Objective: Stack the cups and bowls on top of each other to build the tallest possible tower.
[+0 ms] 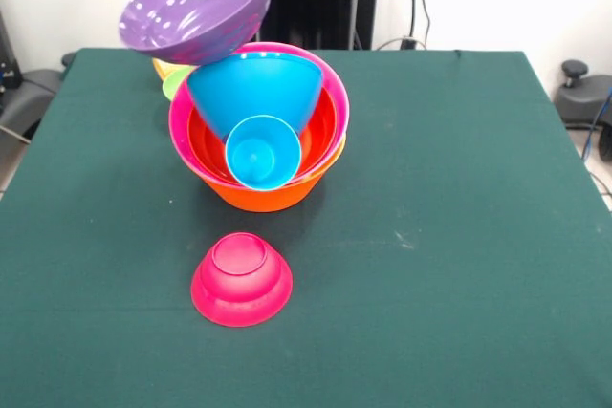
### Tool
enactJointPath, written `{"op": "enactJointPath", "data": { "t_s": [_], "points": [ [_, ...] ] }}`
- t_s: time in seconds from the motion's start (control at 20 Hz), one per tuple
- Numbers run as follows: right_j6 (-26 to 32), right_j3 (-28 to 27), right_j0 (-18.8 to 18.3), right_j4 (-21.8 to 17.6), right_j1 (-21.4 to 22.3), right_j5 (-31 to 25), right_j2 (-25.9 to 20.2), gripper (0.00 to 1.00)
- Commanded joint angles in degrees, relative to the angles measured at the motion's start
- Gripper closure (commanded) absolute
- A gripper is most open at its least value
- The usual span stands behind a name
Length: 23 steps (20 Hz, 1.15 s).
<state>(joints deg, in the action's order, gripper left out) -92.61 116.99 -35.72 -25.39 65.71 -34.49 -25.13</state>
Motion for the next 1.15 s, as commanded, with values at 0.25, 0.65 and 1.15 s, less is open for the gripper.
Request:
{"op": "enactJointPath", "data": {
  "t_s": [0.25, 0.65, 1.15],
  "points": [
    [-12.02, -0.76, 8.94, -6.41, -3.62, 1.20, 7.52, 1.00],
    [-5.05, -0.78, 7.78, -0.52, -3.77, -12.01, 6.69, 1.00],
    [-5.36, 1.13, 6.16, -2.83, -4.08, -4.26, 6.71, 1.00]
  ]
}}
